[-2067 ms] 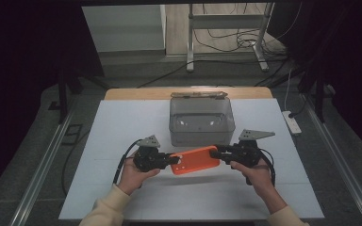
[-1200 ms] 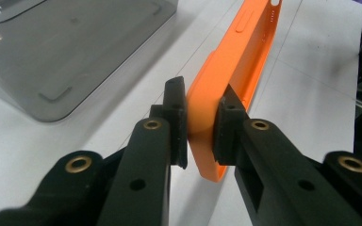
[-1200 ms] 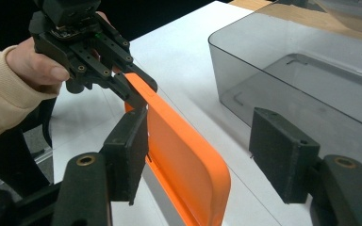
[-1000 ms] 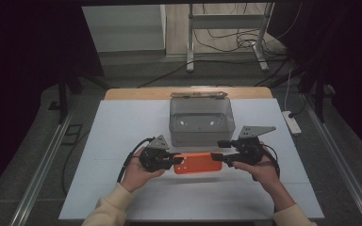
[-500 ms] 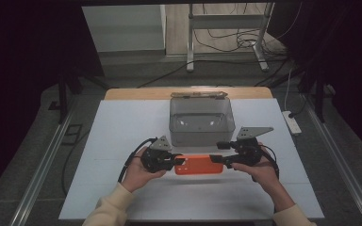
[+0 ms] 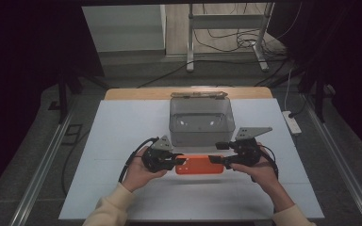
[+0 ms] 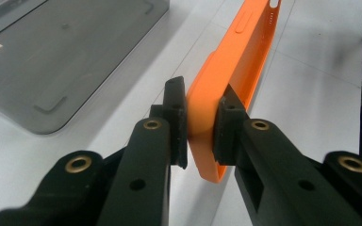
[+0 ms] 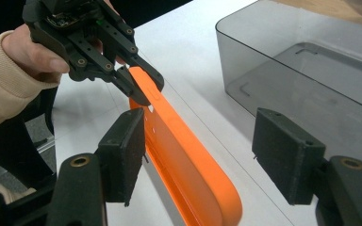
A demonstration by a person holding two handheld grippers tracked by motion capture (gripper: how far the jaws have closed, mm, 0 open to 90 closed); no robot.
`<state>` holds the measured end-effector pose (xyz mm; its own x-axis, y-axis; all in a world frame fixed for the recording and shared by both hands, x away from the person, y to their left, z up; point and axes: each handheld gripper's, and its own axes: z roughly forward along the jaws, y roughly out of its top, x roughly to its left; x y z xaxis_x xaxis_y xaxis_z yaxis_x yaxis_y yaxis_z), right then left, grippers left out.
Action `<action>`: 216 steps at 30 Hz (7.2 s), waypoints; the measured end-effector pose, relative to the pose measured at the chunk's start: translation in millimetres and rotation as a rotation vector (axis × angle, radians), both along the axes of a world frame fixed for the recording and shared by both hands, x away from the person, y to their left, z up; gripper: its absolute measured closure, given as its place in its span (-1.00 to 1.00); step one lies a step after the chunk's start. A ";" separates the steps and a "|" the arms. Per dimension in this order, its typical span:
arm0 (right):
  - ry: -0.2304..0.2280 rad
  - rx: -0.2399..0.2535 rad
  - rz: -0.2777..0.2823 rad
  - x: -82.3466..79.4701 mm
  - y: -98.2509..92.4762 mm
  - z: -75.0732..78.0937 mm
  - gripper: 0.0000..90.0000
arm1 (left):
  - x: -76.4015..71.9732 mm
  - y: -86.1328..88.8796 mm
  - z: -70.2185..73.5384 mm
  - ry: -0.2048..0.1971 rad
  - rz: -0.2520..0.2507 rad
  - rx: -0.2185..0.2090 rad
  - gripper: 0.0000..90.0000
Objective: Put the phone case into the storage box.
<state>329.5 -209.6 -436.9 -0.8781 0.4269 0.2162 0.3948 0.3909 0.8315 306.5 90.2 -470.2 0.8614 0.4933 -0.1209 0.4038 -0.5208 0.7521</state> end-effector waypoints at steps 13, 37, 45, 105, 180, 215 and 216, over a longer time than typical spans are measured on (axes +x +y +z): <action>-0.004 -0.033 0.031 -1.9 11.2 0.7 -0.23 | -1.1 -5.9 1.5 -0.015 -0.009 0.027 0.75; 0.000 -0.150 0.100 -2.8 34.5 -7.6 -0.30 | -2.2 -13.8 2.8 -0.023 -0.036 0.042 0.75; 0.005 -0.211 0.122 -4.1 40.0 -11.3 -0.04 | -4.9 -17.6 4.5 -0.041 -0.068 0.076 0.75; -0.027 -0.192 0.153 -8.7 31.3 -1.4 0.77 | -17.5 15.6 7.8 -0.089 0.154 -0.036 -0.61; -0.027 -0.087 -0.044 -1.7 12.0 15.4 0.77 | -41.7 89.5 -35.5 -0.076 0.386 -0.018 -0.62; -0.108 -0.030 -0.124 15.3 13.1 57.8 0.77 | -42.4 86.8 -33.1 -0.114 0.391 -0.006 -0.61; -0.111 -0.030 -0.124 15.4 13.3 58.7 0.77 | -42.6 86.9 -32.4 -0.116 0.391 -0.007 -0.61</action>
<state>344.9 -196.3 -378.2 -0.8358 0.5385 0.1067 0.3483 0.3699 0.8613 263.9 177.1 -502.7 0.6170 0.7860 -0.0382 0.4824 -0.3395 0.8075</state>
